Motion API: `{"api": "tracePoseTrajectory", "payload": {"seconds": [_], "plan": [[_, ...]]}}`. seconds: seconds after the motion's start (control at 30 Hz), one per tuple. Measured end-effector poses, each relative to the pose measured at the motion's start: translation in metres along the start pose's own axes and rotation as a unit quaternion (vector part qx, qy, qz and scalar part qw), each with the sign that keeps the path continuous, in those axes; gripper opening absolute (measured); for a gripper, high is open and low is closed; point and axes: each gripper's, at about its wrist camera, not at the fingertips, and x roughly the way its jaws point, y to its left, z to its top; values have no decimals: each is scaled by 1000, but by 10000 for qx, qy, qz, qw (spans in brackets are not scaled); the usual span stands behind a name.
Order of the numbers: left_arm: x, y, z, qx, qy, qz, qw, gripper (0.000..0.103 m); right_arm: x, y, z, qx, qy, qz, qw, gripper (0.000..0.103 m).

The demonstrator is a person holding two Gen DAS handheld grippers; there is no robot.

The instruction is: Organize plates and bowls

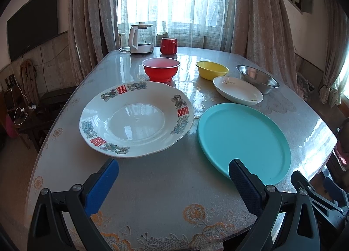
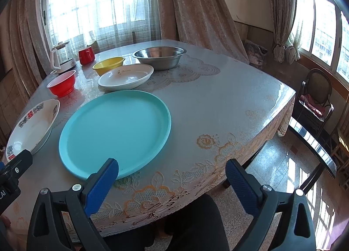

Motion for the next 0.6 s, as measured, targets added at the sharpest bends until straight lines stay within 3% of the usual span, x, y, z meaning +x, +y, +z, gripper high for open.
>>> {"api": "tracePoseTrajectory", "payload": {"seconds": [0.6], "plan": [[2, 0, 1, 12, 72, -41, 10000, 102, 5, 2, 0, -39, 95, 20, 9999, 100]]}}
